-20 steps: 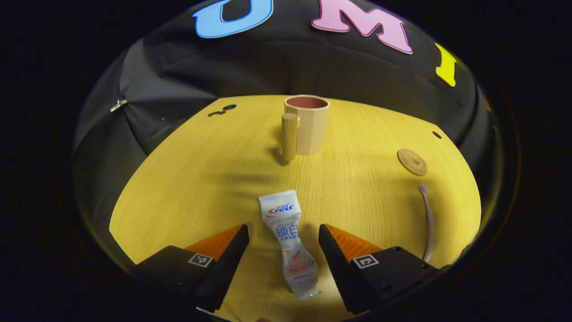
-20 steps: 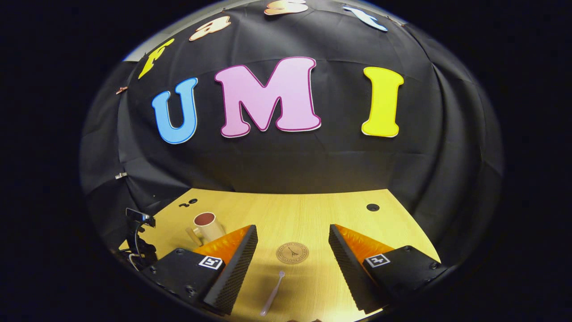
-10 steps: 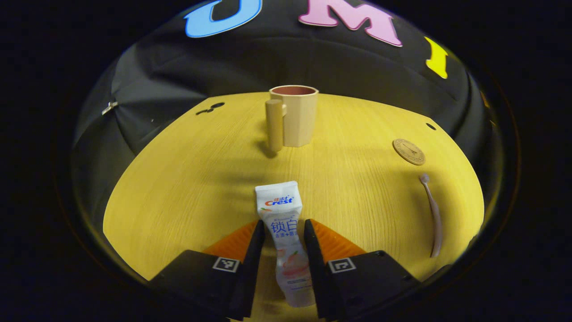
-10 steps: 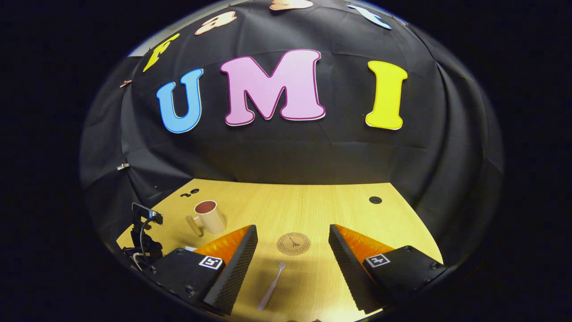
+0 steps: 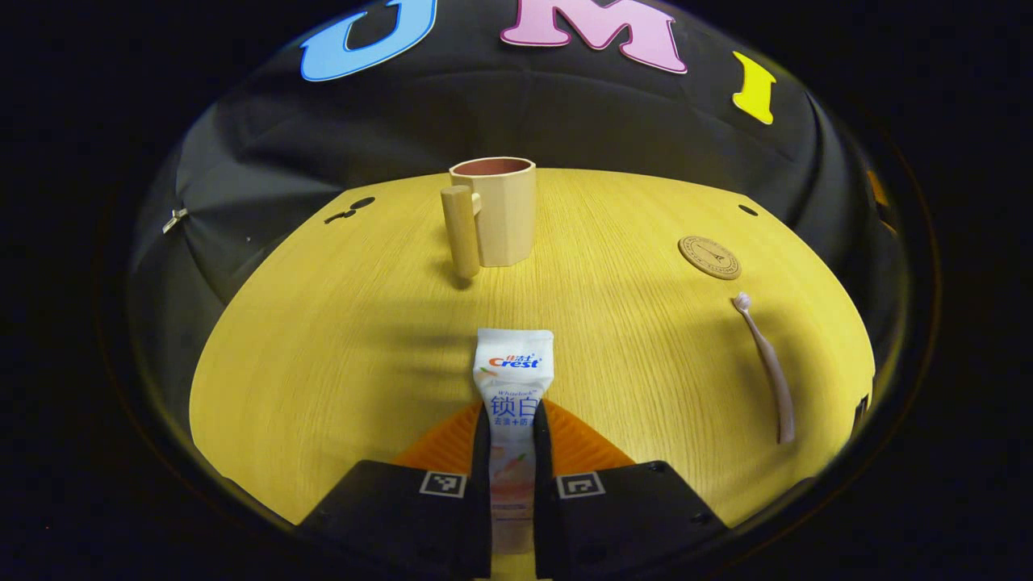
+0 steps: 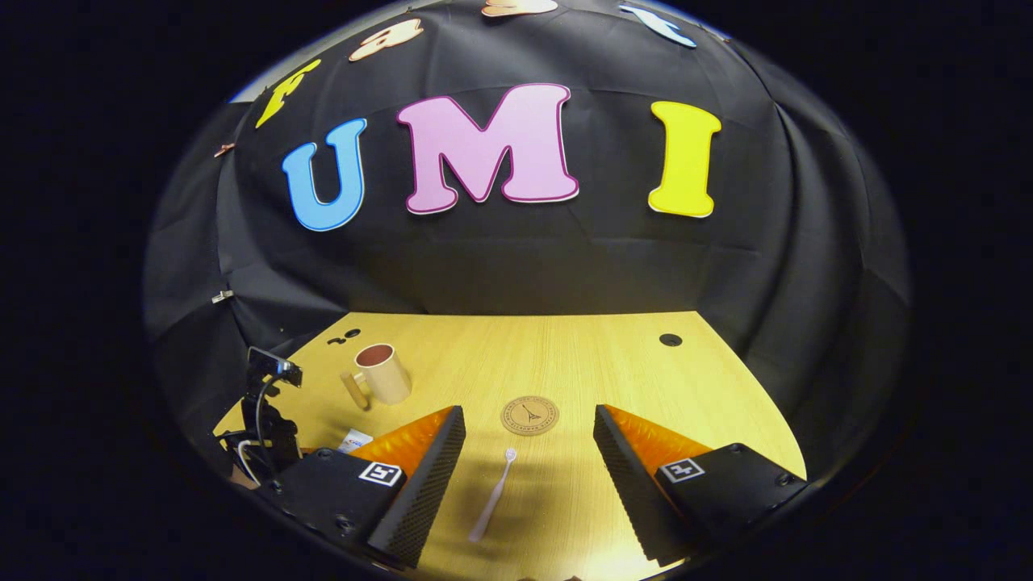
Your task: Put the toothbrush and toothpaste on the desktop into the cup, then pick up the cup and place it on the coaster on the desktop.
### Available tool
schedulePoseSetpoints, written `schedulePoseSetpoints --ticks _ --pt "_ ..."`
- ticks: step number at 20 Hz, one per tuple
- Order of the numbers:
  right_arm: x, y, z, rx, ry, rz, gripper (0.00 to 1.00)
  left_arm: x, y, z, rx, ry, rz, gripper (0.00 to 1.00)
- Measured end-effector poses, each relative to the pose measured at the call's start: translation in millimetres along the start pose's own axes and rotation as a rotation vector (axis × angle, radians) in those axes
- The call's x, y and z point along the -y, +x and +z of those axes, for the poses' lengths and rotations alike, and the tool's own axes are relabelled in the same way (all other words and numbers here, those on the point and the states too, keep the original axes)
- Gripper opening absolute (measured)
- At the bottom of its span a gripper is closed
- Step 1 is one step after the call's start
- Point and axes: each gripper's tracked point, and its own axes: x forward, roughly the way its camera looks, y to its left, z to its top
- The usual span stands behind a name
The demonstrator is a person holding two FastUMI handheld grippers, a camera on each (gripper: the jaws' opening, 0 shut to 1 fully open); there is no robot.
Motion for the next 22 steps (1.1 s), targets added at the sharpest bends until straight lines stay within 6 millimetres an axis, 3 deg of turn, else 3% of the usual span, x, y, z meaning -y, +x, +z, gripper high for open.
schedulePoseSetpoints --ticks 3,9,10,11,13,14,15,22 --pt "-3 7 -15 -0.037 -0.027 0.015 0.99 9 -10 -8 -0.002 -0.025 -0.041 0.24" --pt "-7 30 -53 -0.15 -0.017 0.014 0.98 18 -50 -5 0.037 -0.116 -0.087 0.24" --pt "-8 34 -61 -0.171 -0.015 0.011 0.99 17 -58 -2 0.045 -0.131 -0.091 0.29" --pt "-10 38 -68 -0.193 -0.012 0.007 0.98 15 -64 0 0.053 -0.14 -0.092 0.24" --pt "-15 47 -86 -0.242 0.006 0.002 0.99 12 -79 2 0.066 -0.148 -0.09 0.24" --pt "-17 52 -95 -0.266 0.011 0.0 0.99 9 -86 3 0.07 -0.15 -0.086 0.19" --pt "-19 55 -105 -0.296 0.013 -0.007 0.99 7 -93 2 0.073 -0.153 -0.084 0.24" --pt "-25 70 -169 -0.477 0.065 -0.078 0.99 2 -132 -1 0.081 -0.146 -0.08 0.24"
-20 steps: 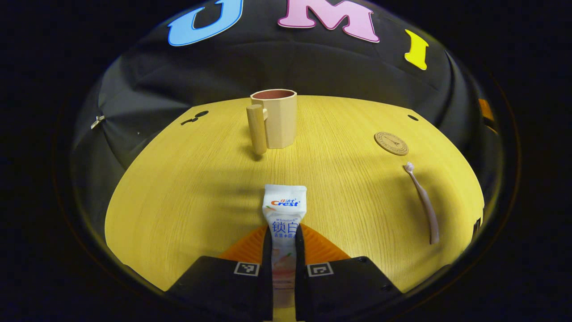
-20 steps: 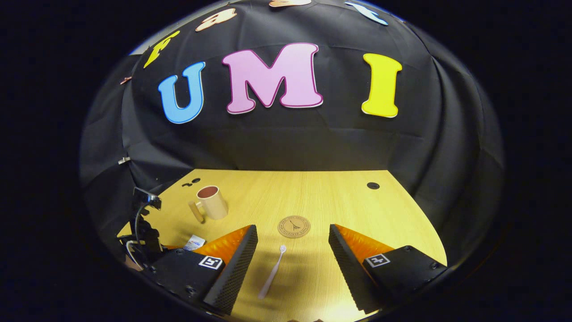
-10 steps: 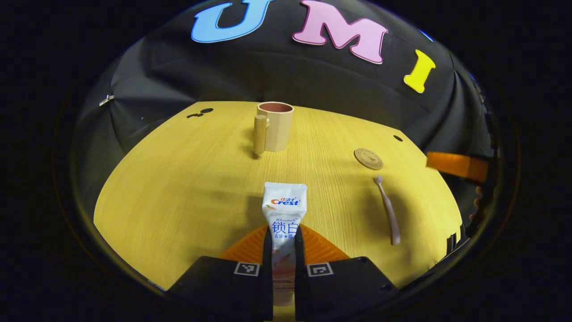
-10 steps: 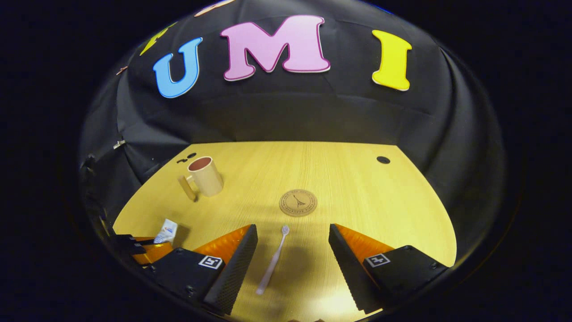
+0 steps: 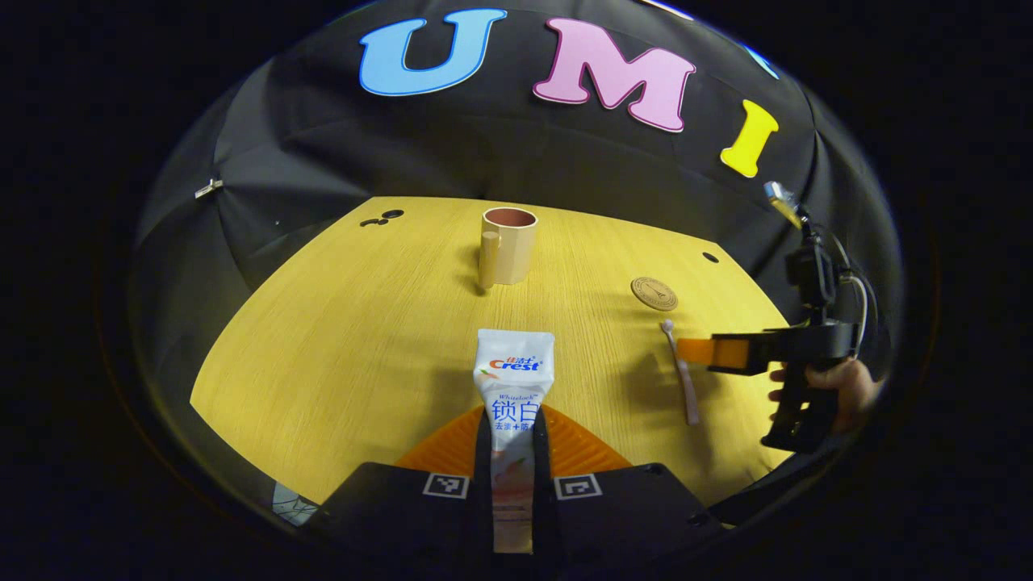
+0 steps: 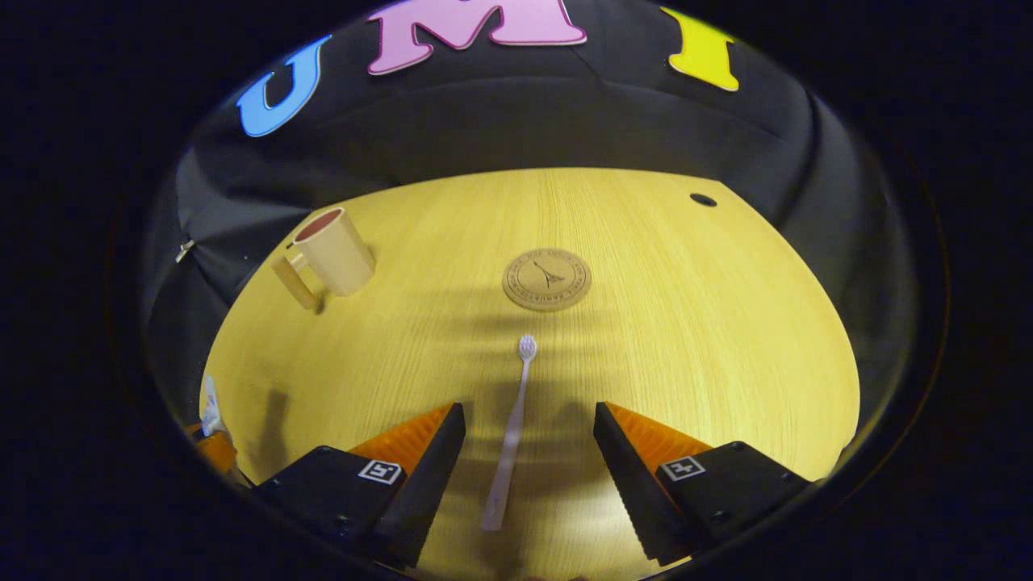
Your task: Put the toothbrush and toothpaste on the desktop into the cup, then pick up the cup and place it on the coaster on the desktop.
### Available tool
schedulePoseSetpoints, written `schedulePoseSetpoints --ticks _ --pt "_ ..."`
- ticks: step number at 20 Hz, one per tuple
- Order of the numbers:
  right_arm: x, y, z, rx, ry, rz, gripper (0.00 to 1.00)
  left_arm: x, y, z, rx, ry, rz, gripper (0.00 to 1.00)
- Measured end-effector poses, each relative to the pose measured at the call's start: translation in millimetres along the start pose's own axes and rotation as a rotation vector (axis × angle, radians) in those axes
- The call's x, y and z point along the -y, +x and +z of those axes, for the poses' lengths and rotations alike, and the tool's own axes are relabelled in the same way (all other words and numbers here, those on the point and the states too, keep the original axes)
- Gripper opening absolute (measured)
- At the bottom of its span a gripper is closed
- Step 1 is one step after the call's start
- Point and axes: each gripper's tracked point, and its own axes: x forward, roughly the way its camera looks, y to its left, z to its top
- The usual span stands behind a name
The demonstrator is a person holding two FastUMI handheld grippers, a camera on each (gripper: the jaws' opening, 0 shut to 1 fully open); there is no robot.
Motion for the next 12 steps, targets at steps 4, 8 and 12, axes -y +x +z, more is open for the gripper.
schedulePoseSetpoints --ticks 4,8,12 --pt "0 6 -18 -0.061 -0.025 -0.036 0.99 -5 -9 3 0.003 -0.013 0.003 0.24" --pt "-5 10 -16 -0.048 -0.05 -0.049 0.96 -13 -10 4 -0.008 -0.033 0.015 0.24" --pt "-10 12 -12 -0.036 -0.078 -0.024 0.58 -14 -8 5 -0.016 -0.056 0.017 0.24"
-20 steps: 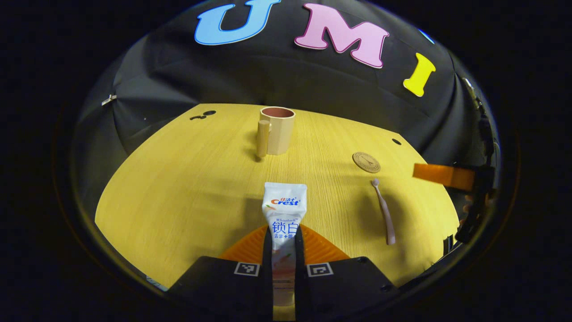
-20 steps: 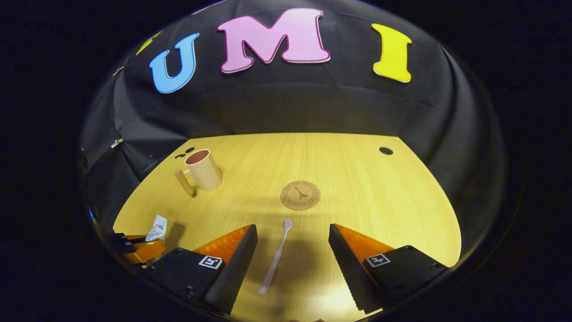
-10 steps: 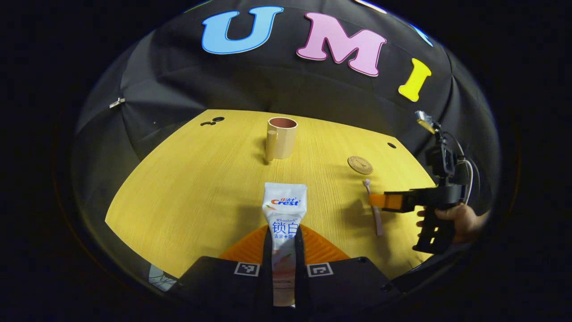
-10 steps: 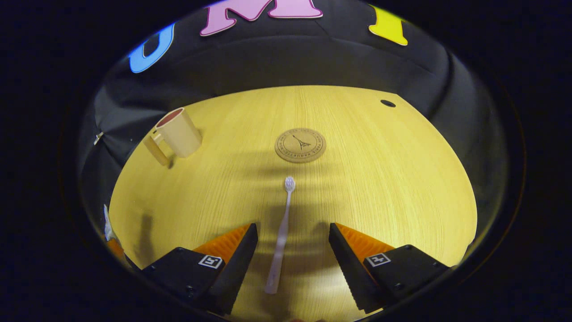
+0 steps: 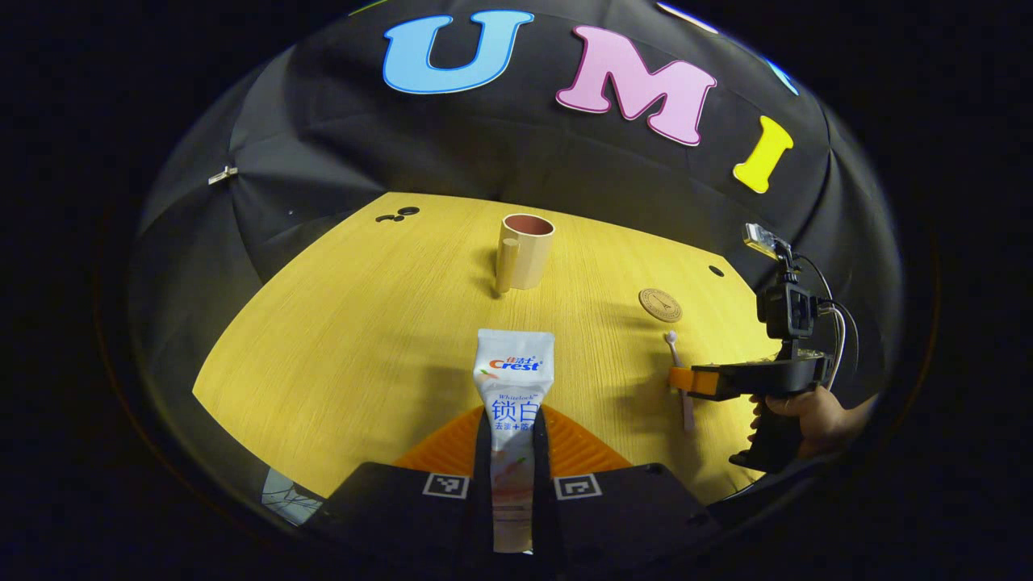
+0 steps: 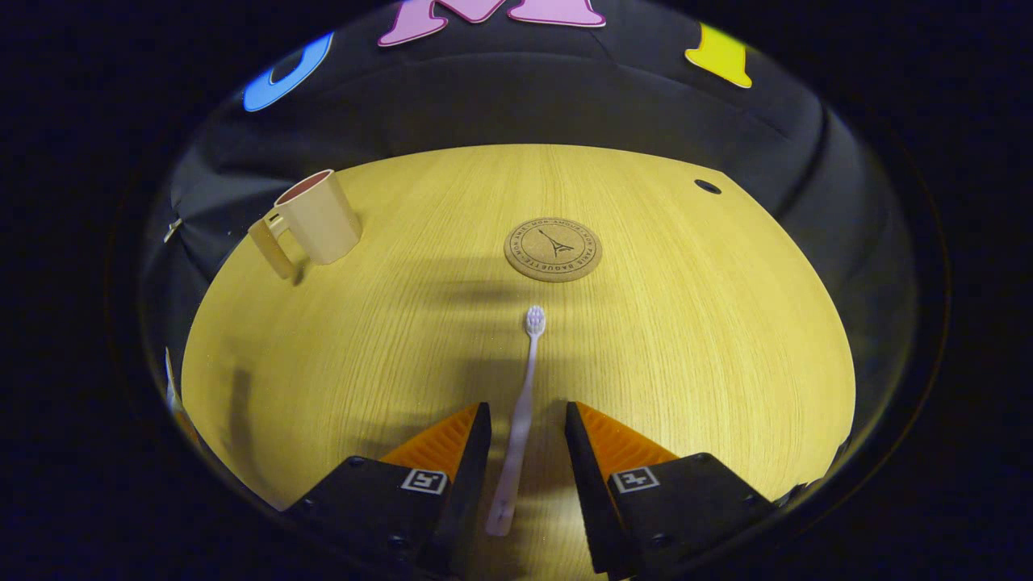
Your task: Put the toothbrush and toothpaste on the desktop into the cup, then pick up the cup and place it on the coaster on the desktop.
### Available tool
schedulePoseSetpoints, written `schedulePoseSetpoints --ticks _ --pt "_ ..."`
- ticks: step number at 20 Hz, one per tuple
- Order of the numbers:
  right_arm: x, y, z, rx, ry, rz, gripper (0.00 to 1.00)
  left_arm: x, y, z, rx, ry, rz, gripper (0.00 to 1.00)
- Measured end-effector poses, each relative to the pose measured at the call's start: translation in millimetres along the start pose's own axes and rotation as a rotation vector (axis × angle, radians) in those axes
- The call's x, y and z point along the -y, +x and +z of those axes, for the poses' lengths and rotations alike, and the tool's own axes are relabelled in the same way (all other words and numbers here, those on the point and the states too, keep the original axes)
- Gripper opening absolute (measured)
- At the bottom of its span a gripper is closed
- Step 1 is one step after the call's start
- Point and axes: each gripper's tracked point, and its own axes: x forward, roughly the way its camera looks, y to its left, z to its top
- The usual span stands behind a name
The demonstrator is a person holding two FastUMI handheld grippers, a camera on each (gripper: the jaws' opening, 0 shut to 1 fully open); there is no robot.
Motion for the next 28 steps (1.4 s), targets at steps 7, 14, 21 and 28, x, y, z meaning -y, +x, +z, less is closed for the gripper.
schedulePoseSetpoints --ticks 7,14,21,28 --pt "-14 -3 -4 -0.045 -0.063 0.139 0.1 11 -1 9 0.004 -0.054 -0.013 0.24" --pt "-9 -18 -10 -0.102 -0.068 0.242 0.07 17 8 0 -0.016 -0.082 -0.01 0.24" --pt "10 -60 22 0.006 -0.037 0.279 0.07 24 11 54 0.095 -0.044 -0.033 0.24" --pt "28 -84 44 0.084 0.027 0.278 0.07 40 30 156 0.269 -0.067 -0.098 0.24"
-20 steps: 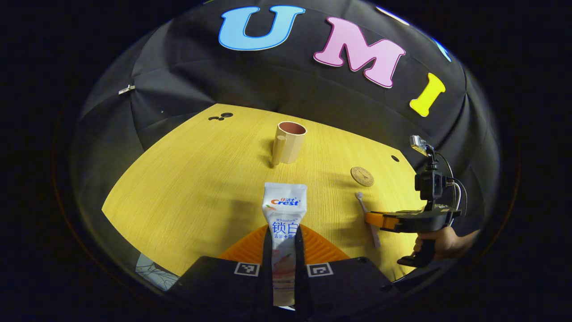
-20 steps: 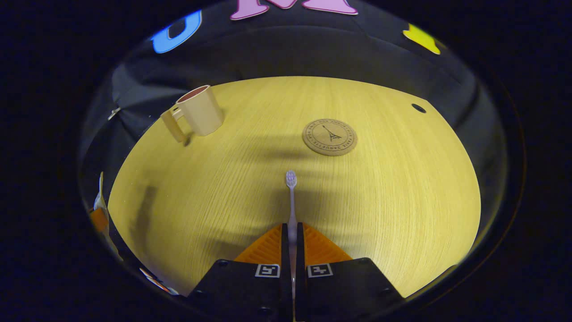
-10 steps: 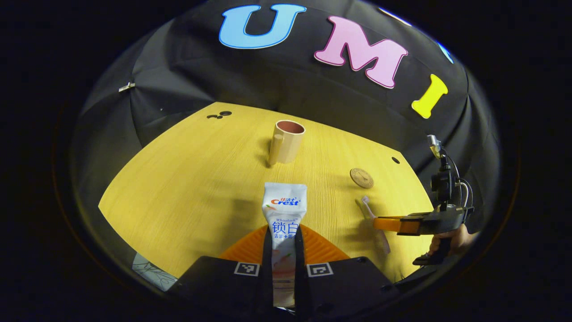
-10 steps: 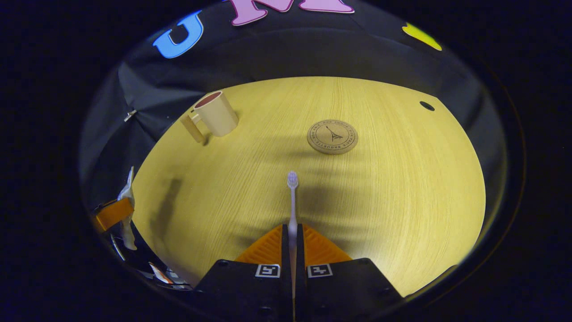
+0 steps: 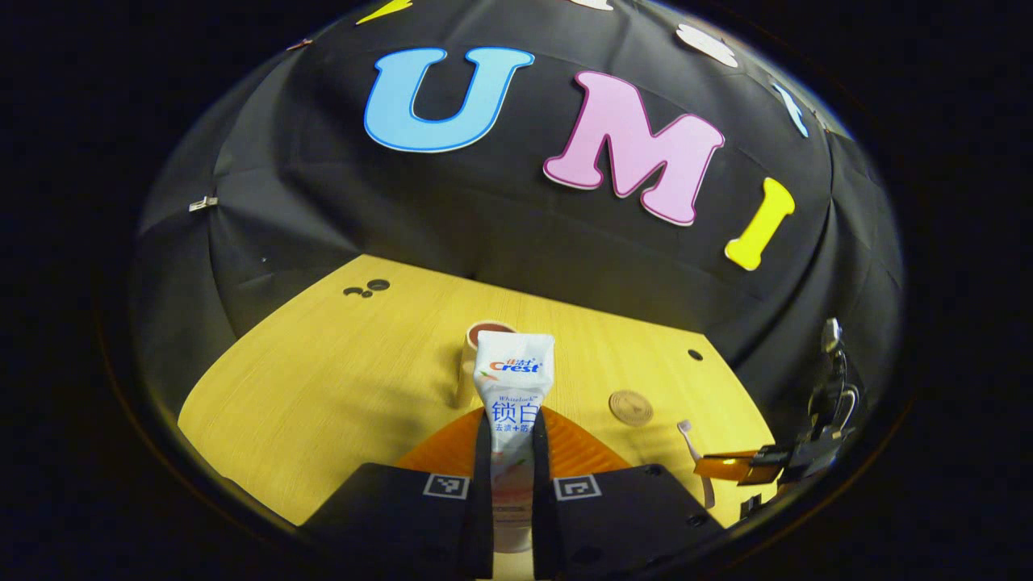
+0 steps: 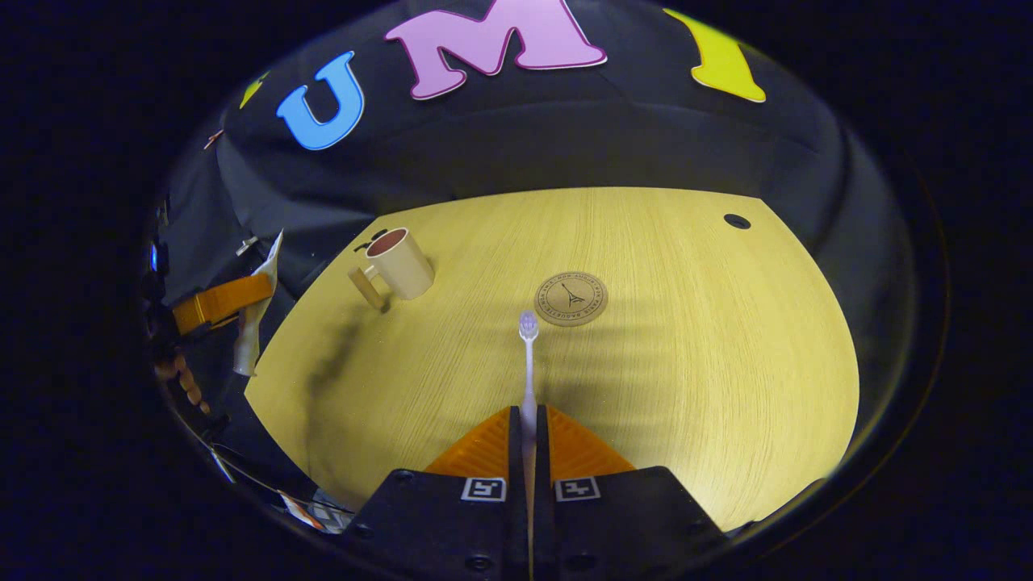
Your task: Put the toothbrush and toothpaste on the desktop into the cup, then pick up the cup and place it on the coaster on the desktop.
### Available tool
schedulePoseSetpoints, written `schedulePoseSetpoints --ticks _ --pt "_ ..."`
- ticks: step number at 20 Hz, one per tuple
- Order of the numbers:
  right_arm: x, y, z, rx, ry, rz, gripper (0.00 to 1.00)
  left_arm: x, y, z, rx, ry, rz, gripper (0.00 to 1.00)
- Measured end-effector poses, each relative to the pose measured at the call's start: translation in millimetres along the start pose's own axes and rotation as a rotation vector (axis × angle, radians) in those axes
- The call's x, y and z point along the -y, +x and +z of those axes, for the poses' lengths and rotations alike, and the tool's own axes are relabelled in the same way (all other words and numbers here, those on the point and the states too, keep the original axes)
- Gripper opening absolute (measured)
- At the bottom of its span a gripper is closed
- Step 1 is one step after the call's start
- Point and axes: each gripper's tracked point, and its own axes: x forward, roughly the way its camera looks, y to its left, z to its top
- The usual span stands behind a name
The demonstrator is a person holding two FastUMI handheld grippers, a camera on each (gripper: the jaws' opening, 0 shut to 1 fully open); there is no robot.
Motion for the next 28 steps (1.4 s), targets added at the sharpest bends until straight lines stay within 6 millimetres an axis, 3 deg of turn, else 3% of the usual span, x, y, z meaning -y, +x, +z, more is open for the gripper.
schedulePoseSetpoints --ticks 7,10,11,12,14,19,22,28 --pt "5 -7 13 0.053 -0.038 -0.018 0.07 11 62 88 0.171 0.027 -0.031 0.24" --pt "2 -3 8 0.025 -0.036 -0.007 0.07 16 95 110 0.229 0.041 -0.039 0.23" --pt "1 -2 9 0.024 -0.036 -0.002 0.07 17 107 116 0.248 0.042 -0.042 0.28" --pt "-1 1 8 0.017 -0.034 0.001 0.07 18 117 121 0.263 0.037 -0.045 0.23" --pt "-1 4 8 0.007 -0.02 0.006 0.07 16 142 127 0.283 0.026 -0.043 0.23" --pt "4 11 7 -0.02 0.0 0.002 0.07 0 191 116 0.307 -0.034 -0.002 0.23" --pt "10 13 4 -0.035 -0.001 -0.015 0.07 -10 208 113 0.343 -0.024 0.035 0.24" --pt "11 23 -5 -0.058 -0.005 -0.026 0.07 -24 236 82 0.288 -0.028 0.057 0.24"
